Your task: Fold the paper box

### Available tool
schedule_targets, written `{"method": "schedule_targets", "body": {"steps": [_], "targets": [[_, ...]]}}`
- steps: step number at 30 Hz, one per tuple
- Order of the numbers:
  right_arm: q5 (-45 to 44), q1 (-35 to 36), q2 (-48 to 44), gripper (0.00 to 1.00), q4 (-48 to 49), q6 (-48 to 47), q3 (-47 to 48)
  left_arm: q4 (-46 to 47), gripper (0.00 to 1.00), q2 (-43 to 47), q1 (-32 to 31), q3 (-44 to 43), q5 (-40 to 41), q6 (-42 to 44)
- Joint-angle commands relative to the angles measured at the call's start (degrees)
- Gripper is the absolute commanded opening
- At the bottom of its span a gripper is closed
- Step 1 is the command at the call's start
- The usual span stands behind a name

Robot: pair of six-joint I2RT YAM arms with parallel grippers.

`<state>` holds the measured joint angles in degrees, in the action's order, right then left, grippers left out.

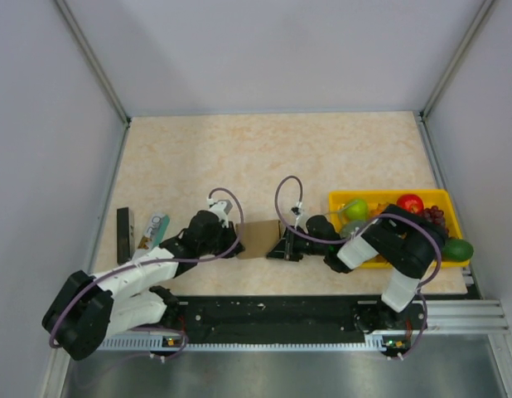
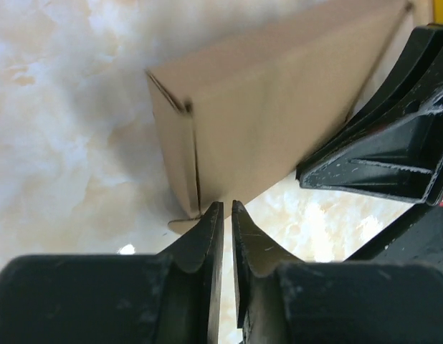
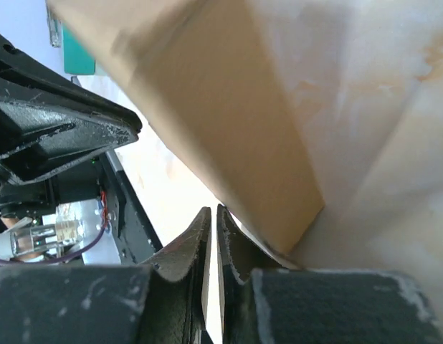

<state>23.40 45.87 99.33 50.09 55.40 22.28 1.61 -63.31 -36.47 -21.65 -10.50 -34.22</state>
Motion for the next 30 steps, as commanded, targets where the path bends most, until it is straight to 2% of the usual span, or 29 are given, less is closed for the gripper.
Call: {"method": "schedule_targets", "body": {"steps": [1,4,5,6,7,9,12,13,15,16,18,21,23,27,30], "targets": [[0.3,-0.7,-2.8,0.06,1.2,-2.2,1.2,-7.0,0.17,3.5,0.3,-4.0,1.3,3.1],[-0.6,-1.0,-12.8,0.08,-7.3,-5.2,2.9,-8.5,0.31,5.9,0.5,-5.9,-0.4,3.7],[-1.2,-1.2,-15.7,0.1,-14.4,-6.3,3.7,-8.9,0.35,7.2,0.8,-6.4,0.0,3.9],[-1.8,-2.2,-19.8,0.11,-17.4,-8.2,4.4,-9.3,0.39,7.8,1.0,-7.3,0.2,4.1],[-1.9,-3.0,-21.8,0.14,-19.7,-8.9,5.7,-9.7,0.46,8.4,1.4,-7.6,0.5,4.2],[-0.9,-5.9,-24.3,0.17,-24.3,-10.8,6.5,-10.7,0.51,9.4,2.9,-8.6,0.7,5.3],[0.9,-7.9,-24.5,0.27,-30.4,-14.2,9.0,-11.5,0.56,8.9,5.5,-10.1,-0.7,6.6],[0.5,-7.9,-24.5,0.37,-32.5,-15.5,10.8,-12.1,0.57,8.6,6.1,-10.4,-0.9,7.0],[-0.8,-7.9,-24.4,0.46,-36.8,-17.9,12.1,-12.9,0.62,7.9,7.1,-10.6,-0.7,8.2],[-1.2,-7.8,-24.2,0.54,-37.1,-18.3,12.2,-12.9,0.64,7.7,7.5,-10.4,-0.2,8.4],[-2.0,-8.1,-23.7,0.6,-37.5,-19.6,12.3,-11.1,0.67,6.0,8.7,-9.0,-0.4,8.7],[-1.9,-8.9,-21.0,0.63,-37.2,-20.9,12.6,-8.5,0.86,2.8,10.0,-7.3,-1.3,8.7],[-2.7,-9.6,-18.5,0.64,-37.3,-21.8,13.2,-4.8,0.86,0.3,10.4,-6.6,-2.7,8.1],[-4.0,-10.1,-13.1,0.64,-39.9,-24.7,16.3,-2.3,0.73,-4.7,10.4,-7.8,-4.2,8.0],[-5.3,-9.3,-11.0,0.59,-41.6,-25.0,18.5,-2.1,0.61,-8.5,10.4,-8.9,-5.2,7.9]]}}
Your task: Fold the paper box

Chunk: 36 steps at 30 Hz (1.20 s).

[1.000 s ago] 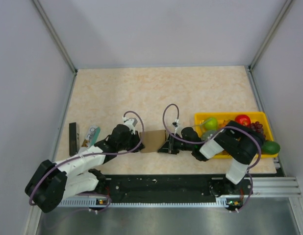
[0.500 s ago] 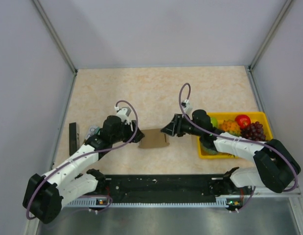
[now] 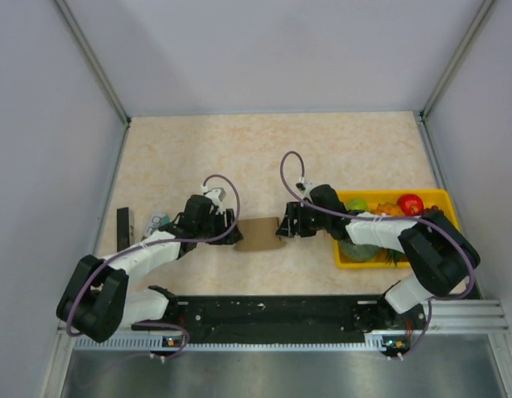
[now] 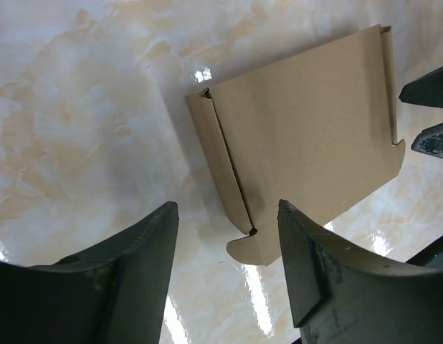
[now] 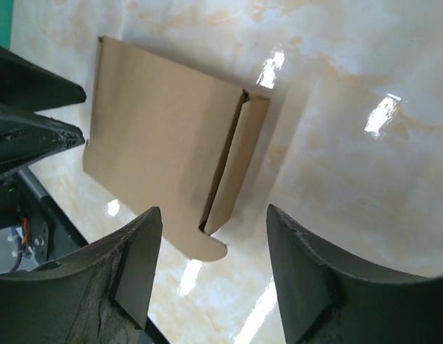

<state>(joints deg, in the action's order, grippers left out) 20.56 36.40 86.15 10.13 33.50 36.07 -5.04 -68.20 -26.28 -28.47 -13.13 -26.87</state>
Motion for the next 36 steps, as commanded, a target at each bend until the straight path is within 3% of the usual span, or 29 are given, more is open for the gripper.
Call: {"method": "schedule_targets", "body": {"steps": [1,3,8,17,21,24,26,30,36], "targets": [[-3.1,0.6,2.4,0.58,-2.4,-3.2,5.9,6.7,0.58,-4.3,0.1,-2.2,-3.1,0.3],[-5.4,1.9,2.7,0.57,-4.7,-2.7,7.1,7.6,0.57,-6.3,0.0,-2.5,-3.1,-0.5],[-12.2,4.7,6.2,0.54,-12.1,-3.2,13.3,8.2,0.66,-9.0,-1.3,-3.5,-0.9,-1.5],[-16.9,9.7,10.3,0.52,-18.1,-2.1,20.9,5.3,0.64,-10.7,-4.8,-7.1,3.5,-1.6],[-17.7,12.0,9.9,0.49,-18.5,-1.0,21.7,6.3,0.54,-11.4,-5.4,-7.0,2.9,-2.0],[-19.8,14.5,10.8,0.37,-19.5,1.2,23.5,7.8,0.45,-12.7,-7.1,-7.0,2.8,-3.3],[-20.3,15.8,11.9,0.34,-19.6,3.0,24.6,8.3,0.38,-14.0,-9.2,-7.7,3.2,-4.2],[-22.3,18.9,15.2,0.29,-19.1,5.5,27.5,9.0,0.35,-14.8,-12.1,-8.5,4.6,-5.6],[-22.0,19.1,13.4,0.27,-12.7,5.9,24.3,12.8,0.33,-14.0,-13.3,-6.6,2.9,-7.2]]}}
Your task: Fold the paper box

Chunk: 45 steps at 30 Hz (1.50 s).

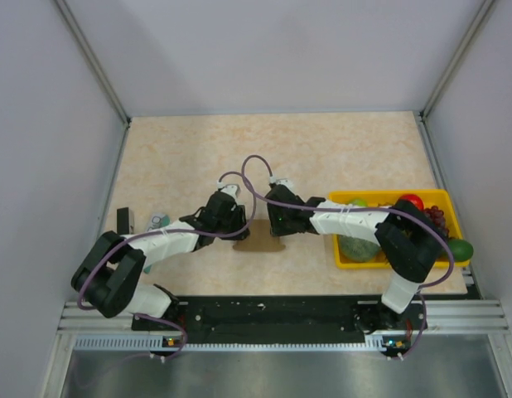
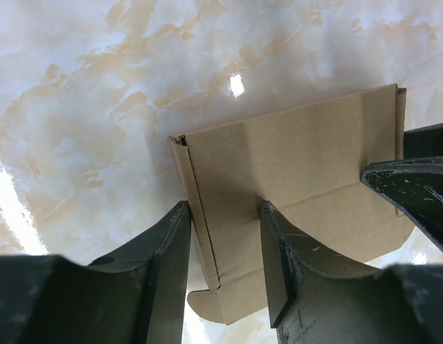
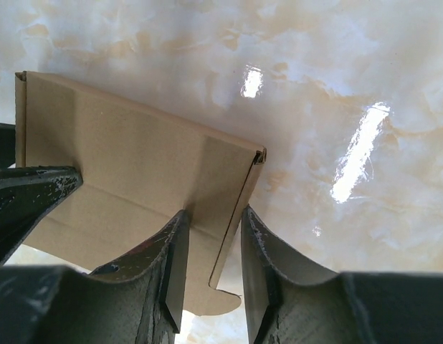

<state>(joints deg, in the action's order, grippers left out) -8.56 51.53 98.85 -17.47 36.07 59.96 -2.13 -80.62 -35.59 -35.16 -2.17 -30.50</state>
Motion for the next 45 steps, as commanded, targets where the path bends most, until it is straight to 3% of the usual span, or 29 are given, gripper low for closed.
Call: {"method": "schedule_targets", "body": {"steps": [1,4,10,13,17,20,21,22,24,30,36,45], "targets": [[7.7,3.8,0.6,0.27,15.4,3.0,0.4,10.1,0.34,-1.2,-4.0,0.5,-8.4,-3.9],[5.8,2.3,-1.0,0.32,13.1,1.8,-1.2,6.5,0.47,0.2,-3.6,0.0,-6.3,-2.9],[5.1,-1.3,-11.8,0.65,10.5,-9.1,-8.5,0.0,0.69,10.5,-0.6,0.9,-1.2,0.0],[3.4,-1.3,-17.7,0.71,5.2,-17.4,-8.7,-5.2,0.76,15.5,1.0,-0.6,-1.1,1.8],[2.1,-1.0,-26.8,0.75,1.9,-26.8,-10.7,-12.9,0.78,23.2,1.9,-0.4,1.0,3.6],[-3.0,7.1,-31.3,0.75,1.0,-33.4,-11.4,-17.0,0.77,30.9,3.5,0.4,1.6,4.0],[-6.0,13.4,-31.6,0.75,2.0,-35.0,-12.1,-19.7,0.76,35.7,3.9,0.5,3.6,4.0],[-12.9,17.3,-32.0,0.74,2.7,-35.8,-12.7,-21.6,0.75,38.1,3.9,0.7,5.6,3.3],[-23.8,25.9,-31.2,0.72,6.7,-41.9,-15.0,-26.1,0.74,46.1,4.0,0.9,8.2,1.9],[-39.8,35.5,-14.1,0.65,9.7,-49.6,-12.2,-29.2,0.79,64.3,3.7,2.6,15.0,-6.6],[-47.8,38.3,1.7,0.58,16.4,-56.7,-9.3,-32.1,0.79,65.9,3.7,-0.9,16.6,-7.3],[-50.7,38.2,10.9,0.52,28.5,-63.2,-9.6,-31.4,0.79,67.8,3.6,-1.2,15.0,-6.8]]}}
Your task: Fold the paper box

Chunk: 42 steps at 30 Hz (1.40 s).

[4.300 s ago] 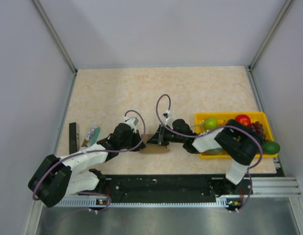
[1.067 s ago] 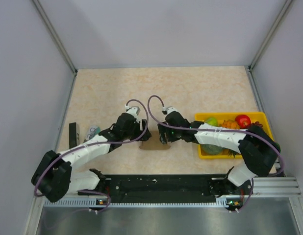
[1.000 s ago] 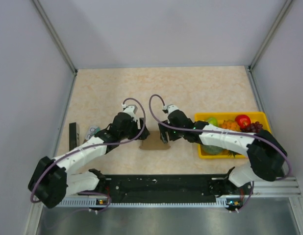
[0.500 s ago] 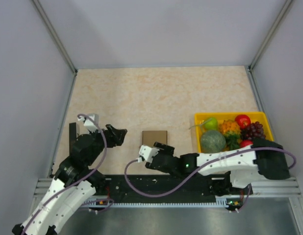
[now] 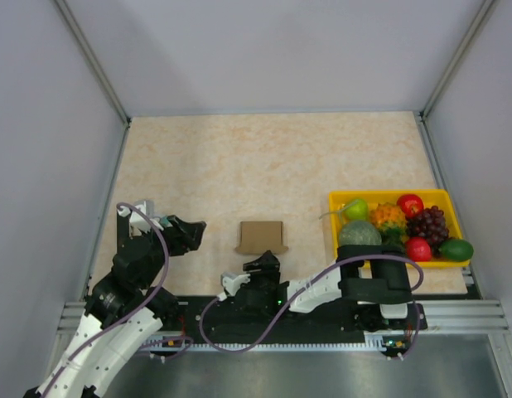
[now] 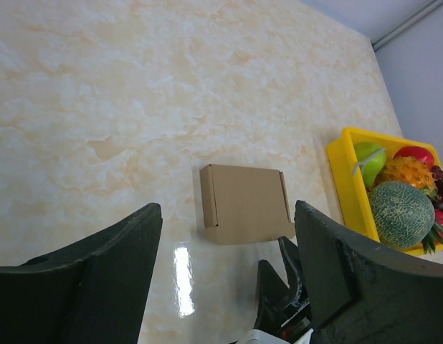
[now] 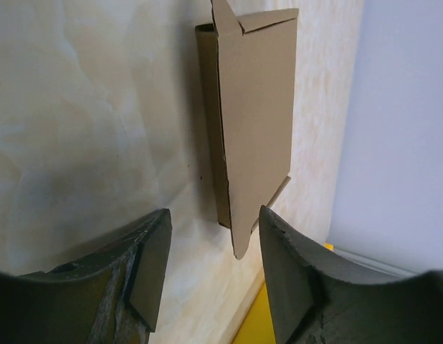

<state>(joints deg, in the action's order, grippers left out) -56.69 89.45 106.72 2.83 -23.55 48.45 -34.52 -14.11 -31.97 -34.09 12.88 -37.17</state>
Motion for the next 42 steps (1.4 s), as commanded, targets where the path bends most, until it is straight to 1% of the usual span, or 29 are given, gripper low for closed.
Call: {"method": "schedule_targets", "body": {"steps": [1,2,4,5,9,12,13,15,18,19,21,22,26,29,31,34,35,37,40,42], "targets": [[-2.5,0.2,4.3,0.51,9.2,-4.6,1.7,0.9,0.79,1.4,0.0,-2.4,0.2,0.0],[-2.5,0.0,4.8,0.47,9.9,-4.8,1.7,0.7,0.79,1.4,0.0,-2.6,0.4,0.2],[-3.2,-0.5,5.6,0.44,11.9,-5.7,1.7,0.5,0.79,1.5,0.0,-2.9,0.6,0.4],[-3.5,-0.7,6.0,0.4,12.4,-6.0,1.8,0.4,0.79,1.4,0.0,-2.9,0.7,0.5],[-4.4,-1.9,5.9,0.36,14.2,-7.2,1.9,0.5,0.79,1.5,0.0,-2.5,0.0,0.2],[-4.2,-3.0,5.5,0.31,15.9,-9.0,1.6,1.2,0.79,1.5,0.0,-1.8,-0.5,0.0],[-4.1,-3.3,5.4,0.26,16.2,-9.5,1.7,1.4,0.78,1.5,0.0,-1.6,-0.5,0.1],[-4.0,-3.5,4.8,0.24,16.3,-9.9,1.6,1.6,0.78,1.2,0.0,-1.5,-0.6,-0.2],[-3.1,-3.8,3.9,0.16,15.7,-10.1,1.5,1.8,0.78,1.1,0.0,-1.4,-0.8,-0.3],[-2.9,-3.9,3.9,0.11,15.7,-10.3,1.5,1.9,0.78,1.1,0.0,-1.4,-0.8,-0.3],[-2.6,-4.3,3.8,0.05,15.7,-10.7,1.6,2.3,0.78,0.7,0.0,-1.3,-1.0,-0.2],[-2.5,-4.3,3.4,0.0,15.9,-11.1,1.7,2.4,0.78,0.4,0.0,-1.3,-1.2,-0.2],[-1.6,-5.0,2.0,0.0,15.1,-11.4,2.4,3.1,0.78,-0.4,0.0,-1.1,-1.6,-0.2],[-0.5,-5.3,-0.4,0.0,10.5,-10.6,3.9,3.5,0.78,-0.9,0.0,-1.1,-1.9,-0.1],[0.0,-5.6,-1.9,0.0,5.4,-9.0,5.8,3.8,0.78,-1.2,0.0,-1.1,-1.7,0.2],[3.2,-6.2,-5.6,0.0,-2.1,-6.4,7.9,3.7,0.78,-2.1,0.0,-1.2,-1.2,0.6],[5.4,-6.6,-7.6,0.0,-4.3,-5.9,8.4,3.7,0.78,-2.2,0.0,-1.2,-1.2,1.0],[8.6,-7.6,-9.3,0.0,-12.1,-3.2,10.6,3.7,0.78,-2.2,0.0,-1.4,-0.9,1.1],[12.6,-9.3,-13.3,0.0,-17.8,-0.5,12.9,3.5,0.78,-2.4,0.1,-1.9,-0.3,1.7],[19.0,-10.5,-17.1,0.0,-23.2,2.0,14.0,3.1,0.78,-2.5,0.0,-2.5,0.2,2.2]]}}
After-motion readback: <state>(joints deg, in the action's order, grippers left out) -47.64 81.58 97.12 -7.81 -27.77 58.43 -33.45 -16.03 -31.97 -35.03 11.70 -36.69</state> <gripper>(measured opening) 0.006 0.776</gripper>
